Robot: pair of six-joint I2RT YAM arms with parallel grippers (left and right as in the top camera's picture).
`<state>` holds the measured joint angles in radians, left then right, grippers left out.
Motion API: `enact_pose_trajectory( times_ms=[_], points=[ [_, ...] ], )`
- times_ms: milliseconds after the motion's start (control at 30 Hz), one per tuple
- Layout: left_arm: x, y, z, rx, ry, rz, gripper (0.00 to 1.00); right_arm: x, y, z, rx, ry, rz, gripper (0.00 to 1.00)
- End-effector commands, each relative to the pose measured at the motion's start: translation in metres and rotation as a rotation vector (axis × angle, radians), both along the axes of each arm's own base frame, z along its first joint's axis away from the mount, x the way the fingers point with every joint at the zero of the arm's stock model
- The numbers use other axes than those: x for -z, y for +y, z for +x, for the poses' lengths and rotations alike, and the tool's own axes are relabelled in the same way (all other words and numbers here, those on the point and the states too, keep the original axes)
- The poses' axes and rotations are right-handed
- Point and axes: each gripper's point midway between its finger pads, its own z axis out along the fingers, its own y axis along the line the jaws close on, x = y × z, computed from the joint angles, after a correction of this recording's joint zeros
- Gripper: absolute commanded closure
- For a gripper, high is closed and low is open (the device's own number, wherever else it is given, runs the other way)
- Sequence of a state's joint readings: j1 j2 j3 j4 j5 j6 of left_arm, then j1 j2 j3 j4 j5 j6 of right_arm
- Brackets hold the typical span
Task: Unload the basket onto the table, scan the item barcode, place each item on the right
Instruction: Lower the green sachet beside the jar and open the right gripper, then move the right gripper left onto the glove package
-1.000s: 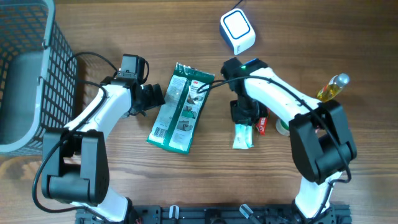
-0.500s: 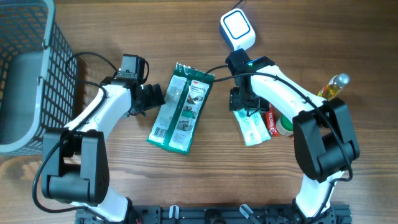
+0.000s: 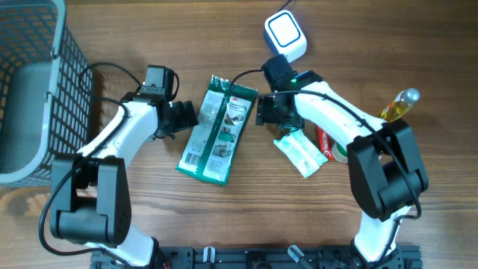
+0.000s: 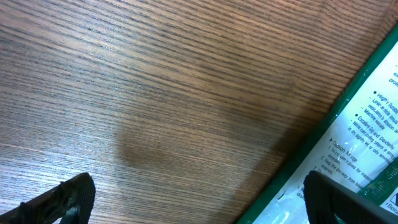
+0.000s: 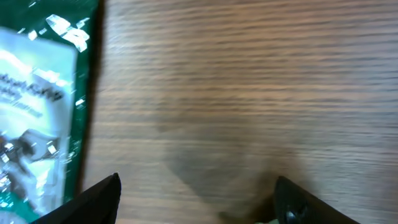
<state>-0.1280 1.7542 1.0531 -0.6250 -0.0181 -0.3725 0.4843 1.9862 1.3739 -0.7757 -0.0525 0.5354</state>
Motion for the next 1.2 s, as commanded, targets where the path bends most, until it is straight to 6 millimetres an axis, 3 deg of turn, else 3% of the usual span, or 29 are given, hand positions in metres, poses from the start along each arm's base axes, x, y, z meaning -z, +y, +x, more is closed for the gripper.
enact_pose_trajectory(
  times_ms=[0, 100, 233, 467, 667, 833, 900, 1000, 1167],
  points=[
    [-0.011, 0.002, 0.007, -0.006, -0.036, 0.005, 0.0, 0.002, 0.023, -0.016, -0.088, 0.039, 0.066, 0.21],
    [-0.011, 0.002, 0.007, -0.006, -0.036, 0.005, 0.0, 0.0, 0.039, -0.04, -0.175, 0.121, 0.126, 0.23],
    [-0.011, 0.002, 0.007, -0.006, -0.036, 0.005, 0.0, 0.003, 0.02, -0.073, -0.167, 0.256, 0.045, 0.25],
    [-0.011, 0.002, 0.007, -0.006, -0.036, 0.005, 0.0, 0.011, 0.008, -0.096, -0.162, 0.335, 0.003, 0.26],
    [-0.011, 0.002, 0.007, -0.006, -0.036, 0.005, 0.0, 0.032, -0.032, -0.091, -0.121, 0.27, -0.196, 0.26],
    [-0.011, 0.002, 0.007, -0.006, -0.036, 0.005, 0.0, 0.033, -0.054, -0.076, 0.024, 0.184, -0.319, 0.26],
    [-0.011, 0.002, 0.007, -0.006, -0.036, 0.005, 0.0, 0.035, -0.039, -0.076, 0.031, 0.196, -0.242, 0.26],
    [-0.011, 0.002, 0.007, -0.006, -0.036, 0.005, 0.0, 0.035, -0.002, -0.083, -0.067, 0.248, -0.043, 0.26],
    [-0.011, 0.002, 0.007, -0.006, -0.036, 0.005, 0.0, 0.024, 0.045, -0.087, -0.1, 0.298, 0.223, 0.26]
  ],
)
